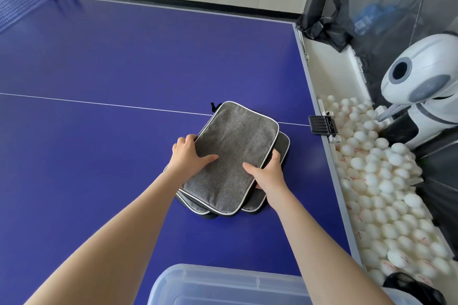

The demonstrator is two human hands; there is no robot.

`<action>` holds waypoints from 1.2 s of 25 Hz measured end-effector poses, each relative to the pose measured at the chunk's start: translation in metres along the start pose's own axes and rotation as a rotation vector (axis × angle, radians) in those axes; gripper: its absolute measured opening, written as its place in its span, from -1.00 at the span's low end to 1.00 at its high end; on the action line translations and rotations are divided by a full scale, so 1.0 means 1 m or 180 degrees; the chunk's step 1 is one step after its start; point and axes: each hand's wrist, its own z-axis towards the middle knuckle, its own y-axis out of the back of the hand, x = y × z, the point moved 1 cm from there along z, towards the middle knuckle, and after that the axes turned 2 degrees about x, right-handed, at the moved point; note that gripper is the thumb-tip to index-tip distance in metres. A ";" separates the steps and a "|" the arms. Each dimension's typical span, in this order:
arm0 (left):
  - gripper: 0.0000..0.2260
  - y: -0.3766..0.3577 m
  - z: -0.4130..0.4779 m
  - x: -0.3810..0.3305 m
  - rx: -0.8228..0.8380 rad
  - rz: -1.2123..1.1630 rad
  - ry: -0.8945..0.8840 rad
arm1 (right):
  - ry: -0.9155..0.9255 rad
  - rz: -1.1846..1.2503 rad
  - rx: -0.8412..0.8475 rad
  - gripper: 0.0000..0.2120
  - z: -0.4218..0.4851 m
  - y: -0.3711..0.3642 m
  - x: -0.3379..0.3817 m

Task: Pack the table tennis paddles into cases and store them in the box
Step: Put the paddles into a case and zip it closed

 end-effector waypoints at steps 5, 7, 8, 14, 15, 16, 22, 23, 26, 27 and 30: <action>-0.34 0.032 -0.037 -0.020 -0.0233 -0.0665 -0.0018 | 0.0393 0.0209 0.0168 -0.15 -0.027 0.025 0.035; -0.37 0.047 -0.055 -0.028 -0.0316 -0.0991 -0.0032 | 0.0599 0.0206 0.0243 -0.16 -0.041 0.035 0.051; -0.40 0.056 -0.066 -0.032 -0.0349 -0.1177 -0.0050 | 0.0715 0.0196 0.0274 -0.15 -0.051 0.041 0.059; -0.54 0.106 -0.156 -0.046 -0.0400 -0.2512 -0.0131 | 0.1363 0.0323 0.0596 -0.20 -0.129 0.064 0.102; -0.55 0.111 -0.172 -0.047 -0.0412 -0.2720 -0.0114 | 0.1464 0.0288 0.0613 -0.20 -0.142 0.065 0.105; -0.56 0.116 -0.188 -0.046 -0.0429 -0.2893 -0.0108 | 0.1576 0.0244 0.0639 -0.19 -0.156 0.064 0.107; -0.69 0.142 -0.282 -0.013 -0.0815 -0.3101 -0.0171 | 0.2103 0.0061 0.1050 -0.24 -0.234 0.028 0.101; -0.70 0.144 -0.294 -0.006 -0.0888 -0.3121 -0.0168 | 0.2149 -0.0016 0.1095 -0.23 -0.241 0.019 0.099; -0.71 0.149 -0.324 0.023 -0.1136 -0.3238 -0.0113 | 0.2191 -0.0212 0.1243 -0.23 -0.261 -0.008 0.097; -0.71 0.152 -0.334 0.032 -0.1223 -0.3299 -0.0119 | 0.2207 -0.0261 0.1282 -0.23 -0.270 -0.018 0.096; -0.74 0.166 -0.364 0.066 -0.1502 -0.3319 -0.0200 | 0.2261 -0.0377 0.1374 -0.25 -0.295 -0.050 0.092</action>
